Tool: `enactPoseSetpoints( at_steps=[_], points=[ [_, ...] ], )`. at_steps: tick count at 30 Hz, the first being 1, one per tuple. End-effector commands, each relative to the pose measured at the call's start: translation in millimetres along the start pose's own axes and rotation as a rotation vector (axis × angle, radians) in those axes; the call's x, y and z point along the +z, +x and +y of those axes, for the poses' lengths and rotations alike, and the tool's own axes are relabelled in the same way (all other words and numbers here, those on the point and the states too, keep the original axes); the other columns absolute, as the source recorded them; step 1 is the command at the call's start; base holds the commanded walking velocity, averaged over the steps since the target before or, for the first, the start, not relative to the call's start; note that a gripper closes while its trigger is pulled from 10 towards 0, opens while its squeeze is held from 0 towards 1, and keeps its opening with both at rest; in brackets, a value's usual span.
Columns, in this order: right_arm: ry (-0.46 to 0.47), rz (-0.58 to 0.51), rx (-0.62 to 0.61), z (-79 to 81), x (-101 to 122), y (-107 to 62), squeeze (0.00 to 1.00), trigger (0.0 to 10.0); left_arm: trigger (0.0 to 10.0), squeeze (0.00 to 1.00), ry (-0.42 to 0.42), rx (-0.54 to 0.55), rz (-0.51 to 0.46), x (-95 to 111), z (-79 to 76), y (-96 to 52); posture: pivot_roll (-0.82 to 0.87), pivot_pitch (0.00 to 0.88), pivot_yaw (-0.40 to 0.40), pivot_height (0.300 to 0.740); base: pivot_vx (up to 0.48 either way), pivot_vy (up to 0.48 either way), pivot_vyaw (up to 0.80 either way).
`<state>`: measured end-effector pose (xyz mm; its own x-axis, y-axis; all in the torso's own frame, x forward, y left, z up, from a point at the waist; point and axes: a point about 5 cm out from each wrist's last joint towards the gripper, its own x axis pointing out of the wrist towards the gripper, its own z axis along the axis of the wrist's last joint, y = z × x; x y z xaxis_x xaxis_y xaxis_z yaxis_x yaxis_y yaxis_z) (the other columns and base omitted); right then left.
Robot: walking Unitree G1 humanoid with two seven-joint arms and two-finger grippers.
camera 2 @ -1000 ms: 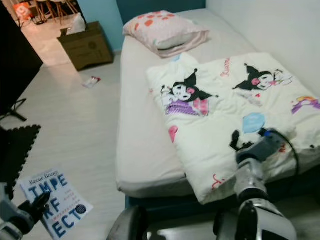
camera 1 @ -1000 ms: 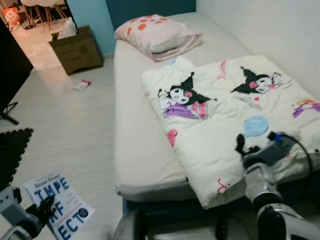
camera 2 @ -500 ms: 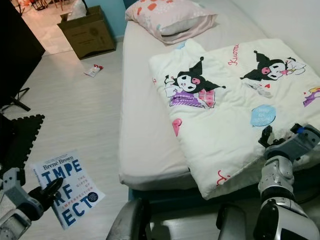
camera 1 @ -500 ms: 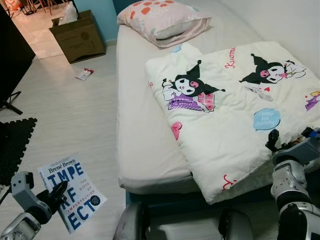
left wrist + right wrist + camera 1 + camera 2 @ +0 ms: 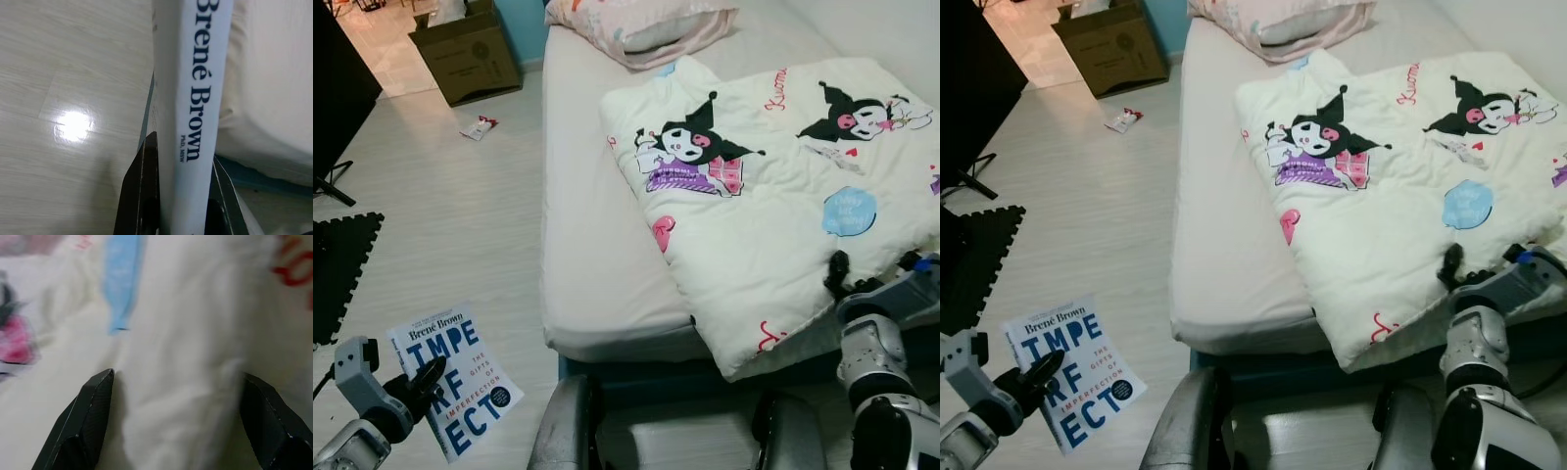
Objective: Clean up the room
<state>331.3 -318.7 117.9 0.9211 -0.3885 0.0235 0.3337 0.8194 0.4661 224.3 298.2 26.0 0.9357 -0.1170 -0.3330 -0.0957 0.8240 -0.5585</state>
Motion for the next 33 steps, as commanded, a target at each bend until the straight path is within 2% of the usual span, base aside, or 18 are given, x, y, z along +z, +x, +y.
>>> enactPoseSetpoints(
  at_steps=[1,6,7,9,10,14,18,20,24,25,26,28,30,33],
  points=[
    [0.02,-0.026,0.058,7.5,1,0.6,0.0,10.0,10.0,0.0,0.003,0.014,-0.01,1,2.2,-4.5,0.36,0.276,0.161,0.505,0.0,0.0,0.0],
    [0.024,-0.075,0.169,17.6,8,2.4,0.0,10.0,10.0,0.0,-0.003,0.018,0.002,-4,1.3,-2.3,0.34,0.267,0.157,0.505,0.0,0.0,0.0],
    [0.026,-0.087,0.194,20.5,10,2.9,0.0,1.8,10.0,0.0,-0.006,0.021,0.008,-6,1.3,-0.8,0.33,0.257,0.152,0.505,0.0,0.0,0.0],
    [0.027,-0.093,0.208,22.1,11,3.2,0.0,1.8,10.0,0.0,-0.008,0.023,0.012,-8,1.2,0.2,0.33,0.257,0.152,0.505,0.0,0.0,0.0],
    [0.033,-0.095,0.249,26.8,10,3.2,0.0,0.0,10.0,0.0,-0.013,0.027,0.017,-12,1.5,2.3,0.32,0.25,0.148,0.505,0.0,0.0,0.0],
    [-0.023,-0.051,0.3,35.6,2,1.8,0.0,0.0,10.0,0.0,-0.025,0.034,0.022,-16,0.1,6.6,0.3,0.23,0.139,0.505,0.0,0.0,0.0],
    [-0.035,-0.035,0.337,44.2,-4,1.1,0.0,0.0,10.0,0.0,-0.036,0.033,0.018,-19,-2.7,12.1,0.29,0.207,0.127,0.505,0.0,0.0,0.0],
    [-0.047,-0.032,0.405,57.1,-6,1.1,0.0,0.0,10.0,0.0,-0.046,0.028,0.01,-20,-6.7,18.2,0.27,0.19,0.116,0.505,0.0,0.0,0.0],
    [-0.051,-0.03,0.455,66.7,-7,0.9,0.0,0.0,10.0,0.0,-0.055,0.022,0.005,-21,-10.6,23.8,0.26,0.174,0.106,0.505,0.0,0.0,0.0],
    [-0.084,-0.018,0.515,77.9,-11,-0.8,0.0,0.0,10.0,0.0,-0.065,0.015,-0.001,-23,-14.2,28.7,0.25,0.164,0.099,0.505,0.0,0.0,0.0],
    [-0.113,-0.007,0.533,81.4,-14,-1.6,0.0,0.0,10.0,0.0,-0.068,0.014,-0.002,-23,-15.7,30.7,0.24,0.159,0.096,0.505,0.0,0.0,0.0],
    [-0.133,0.001,0.544,83.3,-15,-2.0,0.0,0.0,10.0,0.0,-0.07,0.013,-0.002,-24,-17.0,32.3,0.24,0.155,0.093,0.505,0.0,0.0,0.0],
    [-0.211,0.031,0.551,86.9,-22,-3.9,0.0,0.0,10.0,0.0,-0.078,0.005,-0.004,-26,-20.6,36.3,0.23,0.146,0.089,0.505,0.0,0.0,0.0],
    [-0.221,0.038,0.546,86.4,-23,-4.3,0.0,0.0,10.0,0.0,-0.08,0.005,-0.005,-27,-21.3,37.5,0.23,0.14,0.084,0.505,0.0,0.0,0.0]
  ],
)
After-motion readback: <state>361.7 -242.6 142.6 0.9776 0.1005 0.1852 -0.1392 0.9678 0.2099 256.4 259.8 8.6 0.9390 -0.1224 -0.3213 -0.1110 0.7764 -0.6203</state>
